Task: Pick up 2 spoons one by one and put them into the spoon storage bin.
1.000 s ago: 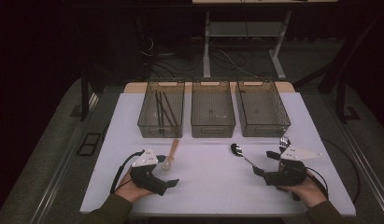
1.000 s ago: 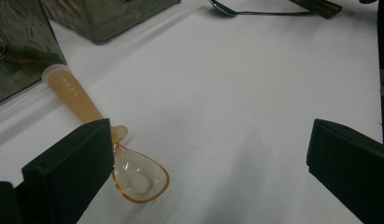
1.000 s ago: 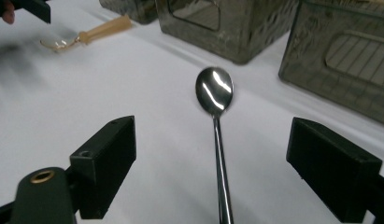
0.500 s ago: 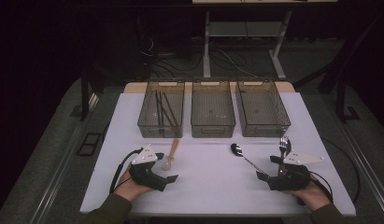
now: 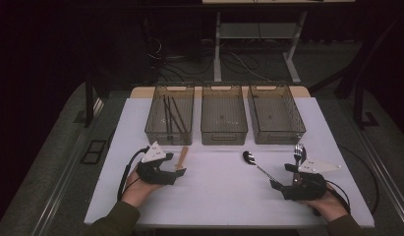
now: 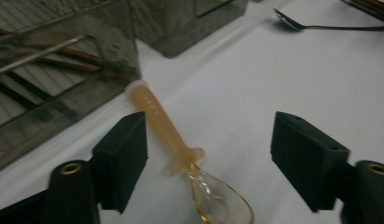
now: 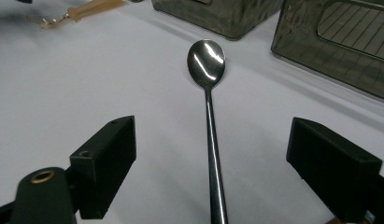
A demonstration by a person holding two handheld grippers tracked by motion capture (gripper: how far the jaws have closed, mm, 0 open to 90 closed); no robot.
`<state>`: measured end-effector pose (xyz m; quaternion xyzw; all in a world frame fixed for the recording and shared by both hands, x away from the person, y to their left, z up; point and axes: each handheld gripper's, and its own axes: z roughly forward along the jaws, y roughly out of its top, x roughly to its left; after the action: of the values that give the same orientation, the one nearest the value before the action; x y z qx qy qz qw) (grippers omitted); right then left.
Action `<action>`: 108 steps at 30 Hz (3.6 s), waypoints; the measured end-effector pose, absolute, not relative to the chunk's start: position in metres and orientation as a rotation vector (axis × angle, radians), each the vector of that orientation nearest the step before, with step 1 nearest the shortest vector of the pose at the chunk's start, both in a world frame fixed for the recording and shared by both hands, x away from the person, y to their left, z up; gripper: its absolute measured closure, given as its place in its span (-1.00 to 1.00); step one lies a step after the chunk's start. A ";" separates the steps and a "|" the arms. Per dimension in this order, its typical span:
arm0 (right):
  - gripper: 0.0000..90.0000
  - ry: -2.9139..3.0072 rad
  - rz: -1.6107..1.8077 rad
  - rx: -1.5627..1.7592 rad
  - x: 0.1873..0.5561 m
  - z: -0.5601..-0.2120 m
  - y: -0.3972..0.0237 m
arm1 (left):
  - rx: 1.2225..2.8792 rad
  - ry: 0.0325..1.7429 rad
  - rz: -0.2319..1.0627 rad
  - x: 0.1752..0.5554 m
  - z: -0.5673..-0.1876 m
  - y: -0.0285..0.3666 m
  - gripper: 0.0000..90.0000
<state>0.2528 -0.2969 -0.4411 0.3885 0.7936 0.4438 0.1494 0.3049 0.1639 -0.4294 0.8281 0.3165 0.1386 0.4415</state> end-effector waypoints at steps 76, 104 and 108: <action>-0.65 2.286 1.260 1.088 0.252 -0.440 -0.296 | 2.171 1.059 0.307 0.369 -0.440 0.134 0.65; -0.65 2.296 1.271 1.085 0.253 -0.440 -0.293 | 2.119 0.820 0.155 0.351 -0.408 0.115 0.64; -0.65 2.296 1.273 1.087 0.253 -0.441 -0.292 | 2.114 0.788 0.138 0.351 -0.404 0.109 0.64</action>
<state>0.2532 -0.2918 -0.4409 0.3782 0.7990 0.4430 0.1493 0.3507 0.1093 -0.4040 0.8460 0.3153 0.0554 0.4263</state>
